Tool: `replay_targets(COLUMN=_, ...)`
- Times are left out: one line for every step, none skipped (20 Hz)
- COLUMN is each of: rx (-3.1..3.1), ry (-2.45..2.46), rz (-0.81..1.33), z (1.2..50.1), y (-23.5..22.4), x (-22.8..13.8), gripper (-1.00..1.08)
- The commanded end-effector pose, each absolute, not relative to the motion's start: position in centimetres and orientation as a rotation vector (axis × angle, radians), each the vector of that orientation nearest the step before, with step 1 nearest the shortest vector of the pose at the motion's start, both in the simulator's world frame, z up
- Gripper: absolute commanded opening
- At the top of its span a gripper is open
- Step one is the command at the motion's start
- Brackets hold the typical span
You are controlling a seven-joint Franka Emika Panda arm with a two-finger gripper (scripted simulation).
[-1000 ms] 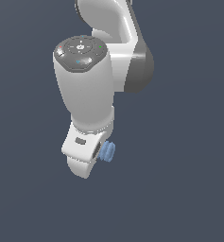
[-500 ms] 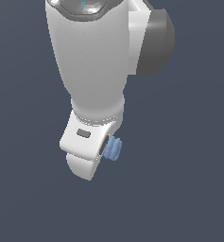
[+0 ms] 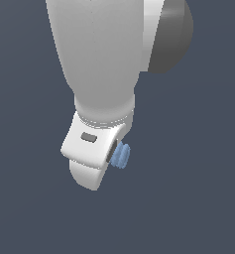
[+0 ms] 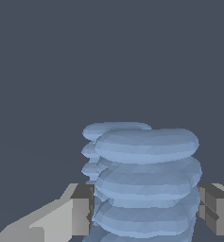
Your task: Pick up the object and move it to a goal position.
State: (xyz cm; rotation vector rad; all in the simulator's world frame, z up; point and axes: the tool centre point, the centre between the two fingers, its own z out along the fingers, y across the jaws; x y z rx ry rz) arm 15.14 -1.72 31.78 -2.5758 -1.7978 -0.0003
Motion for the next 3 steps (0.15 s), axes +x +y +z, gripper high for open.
replay_targets(rx=-2.576, ry=-1.798, rz=0.000, z=31.91, y=-1.67, x=15.20, gripper=-1.00)
replay_targets(rx=-2.576, ry=-1.798, rz=0.000, z=31.92, y=-1.67, x=15.21, gripper=-1.00)
replay_targets(rx=-2.576, ry=-1.798, rz=0.000, z=31.93, y=-1.67, x=15.21, gripper=-1.00)
